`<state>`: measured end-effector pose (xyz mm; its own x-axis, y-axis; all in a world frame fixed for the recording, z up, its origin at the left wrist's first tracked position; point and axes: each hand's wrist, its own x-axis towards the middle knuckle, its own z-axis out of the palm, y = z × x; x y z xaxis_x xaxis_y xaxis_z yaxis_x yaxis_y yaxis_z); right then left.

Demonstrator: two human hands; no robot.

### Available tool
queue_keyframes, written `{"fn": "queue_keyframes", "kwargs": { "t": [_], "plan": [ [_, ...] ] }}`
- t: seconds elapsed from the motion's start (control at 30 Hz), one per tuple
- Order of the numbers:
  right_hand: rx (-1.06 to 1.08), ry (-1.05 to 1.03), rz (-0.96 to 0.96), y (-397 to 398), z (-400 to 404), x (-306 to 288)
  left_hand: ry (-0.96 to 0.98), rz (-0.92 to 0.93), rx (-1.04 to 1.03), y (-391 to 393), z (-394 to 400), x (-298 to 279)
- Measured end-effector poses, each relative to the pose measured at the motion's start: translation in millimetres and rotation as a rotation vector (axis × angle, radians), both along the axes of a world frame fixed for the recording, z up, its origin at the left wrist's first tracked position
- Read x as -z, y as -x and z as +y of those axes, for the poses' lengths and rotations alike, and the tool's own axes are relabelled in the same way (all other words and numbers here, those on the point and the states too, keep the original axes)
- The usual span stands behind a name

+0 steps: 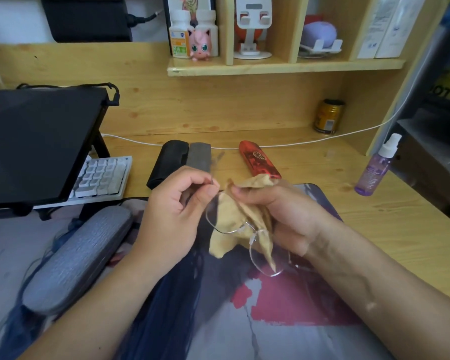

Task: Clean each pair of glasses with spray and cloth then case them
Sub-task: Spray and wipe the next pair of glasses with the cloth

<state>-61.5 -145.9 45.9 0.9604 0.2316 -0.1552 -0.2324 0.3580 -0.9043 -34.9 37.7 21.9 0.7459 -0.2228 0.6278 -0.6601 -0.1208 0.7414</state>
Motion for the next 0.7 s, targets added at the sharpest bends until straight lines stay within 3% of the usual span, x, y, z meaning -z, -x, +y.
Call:
{"fn": "queue_keyframes", "kwargs": {
  "t": [0.07, 0.1, 0.2, 0.23, 0.37, 0.47, 0.5, 0.57, 0.63, 0.7],
  "plan": [
    [0.163, 0.035, 0.030, -7, -18, -1, 0.018, -0.029, -0.063, -3, 8, -1],
    [0.230, 0.204, 0.005, -10, -30, -1, 0.028, -0.037, -0.105, -5, 12, -1],
    [0.235, 0.971, -0.160, -15, -54, 0, 0.056, -0.054, -0.203, -10, 19, 0],
    [0.231, 1.120, -0.219, -16, -54, 0, 0.069, -0.062, -0.226, -10, 19, 0],
    [0.131, 1.286, -0.214, -17, -50, 7, 0.162, -0.060, -0.308, -9, 19, 2],
    [0.112, 1.570, -0.241, -21, -55, 11, 0.203, -0.044, -0.377, -11, 20, 3],
    [0.182, 1.595, -0.298, -22, -56, 8, 0.210, -0.046, -0.392, -11, 20, 3],
    [0.421, 1.437, -0.486, -19, -52, 0, 0.212, -0.040, -0.408, -12, 20, 2],
    [0.565, 1.069, -0.589, -13, -45, -7, 0.214, -0.024, -0.416, -13, 21, 4],
    [0.493, 0.743, -0.541, -6, -34, -8, 0.217, -0.003, -0.418, -15, 21, 5]
  ]
}}
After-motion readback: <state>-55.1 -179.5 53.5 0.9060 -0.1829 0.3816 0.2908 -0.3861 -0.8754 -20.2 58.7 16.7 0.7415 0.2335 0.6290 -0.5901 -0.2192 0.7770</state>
